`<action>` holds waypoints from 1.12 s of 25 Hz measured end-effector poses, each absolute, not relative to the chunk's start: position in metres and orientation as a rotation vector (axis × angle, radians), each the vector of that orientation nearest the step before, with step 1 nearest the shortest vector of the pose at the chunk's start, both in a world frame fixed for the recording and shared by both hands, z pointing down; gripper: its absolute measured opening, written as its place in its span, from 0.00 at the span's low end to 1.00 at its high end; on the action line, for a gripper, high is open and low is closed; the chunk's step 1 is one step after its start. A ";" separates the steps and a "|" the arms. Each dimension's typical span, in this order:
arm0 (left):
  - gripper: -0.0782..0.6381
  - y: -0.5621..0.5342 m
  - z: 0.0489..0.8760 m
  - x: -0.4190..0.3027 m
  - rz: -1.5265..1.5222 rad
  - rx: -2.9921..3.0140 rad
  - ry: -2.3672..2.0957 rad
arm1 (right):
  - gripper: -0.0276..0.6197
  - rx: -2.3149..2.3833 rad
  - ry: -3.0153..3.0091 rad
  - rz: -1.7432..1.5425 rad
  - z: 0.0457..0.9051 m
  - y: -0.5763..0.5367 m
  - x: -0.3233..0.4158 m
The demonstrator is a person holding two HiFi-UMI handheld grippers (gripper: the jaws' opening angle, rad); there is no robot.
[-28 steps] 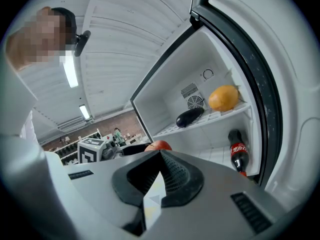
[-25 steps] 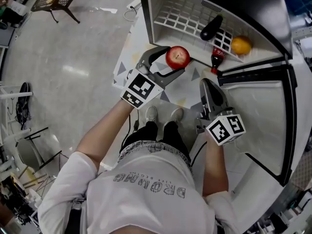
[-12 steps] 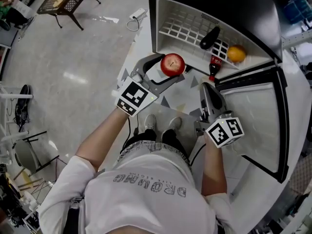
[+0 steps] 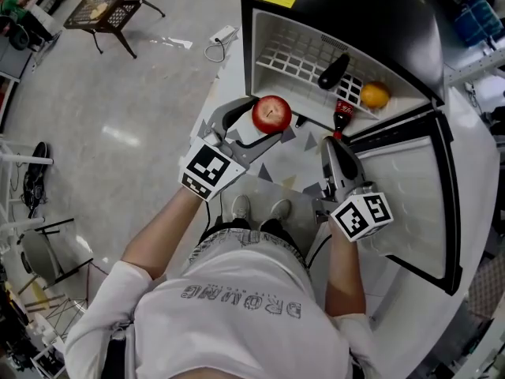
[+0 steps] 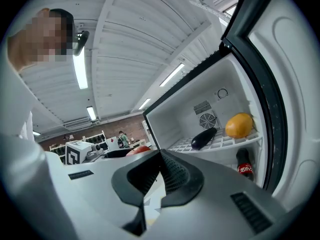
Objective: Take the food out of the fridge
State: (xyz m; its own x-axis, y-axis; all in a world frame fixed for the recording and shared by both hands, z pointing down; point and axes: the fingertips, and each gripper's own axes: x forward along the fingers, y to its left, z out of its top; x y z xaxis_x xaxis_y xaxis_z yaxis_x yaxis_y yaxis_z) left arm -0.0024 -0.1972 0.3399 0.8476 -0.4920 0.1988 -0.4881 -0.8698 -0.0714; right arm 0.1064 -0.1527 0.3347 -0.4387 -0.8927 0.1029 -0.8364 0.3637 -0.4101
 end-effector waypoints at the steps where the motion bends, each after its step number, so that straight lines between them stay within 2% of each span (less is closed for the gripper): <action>1: 0.56 -0.196 0.338 -0.003 -0.328 -3.000 0.797 | 0.03 -1.581 2.479 -0.615 0.333 -0.152 0.107; 28: 0.56 -0.198 0.318 0.000 -0.265 -2.961 0.867 | 0.03 -1.515 2.520 -0.599 0.324 -0.157 0.118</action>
State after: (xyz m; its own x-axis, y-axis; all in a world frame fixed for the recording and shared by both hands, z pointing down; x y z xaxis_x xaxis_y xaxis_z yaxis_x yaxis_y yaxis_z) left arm 0.0001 -0.1980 0.3185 0.8288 -0.5387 0.1511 -0.5311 -0.8425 -0.0904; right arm 0.1185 -0.1574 0.3243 -0.4828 -0.8718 0.0826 -0.8158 0.4134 -0.4045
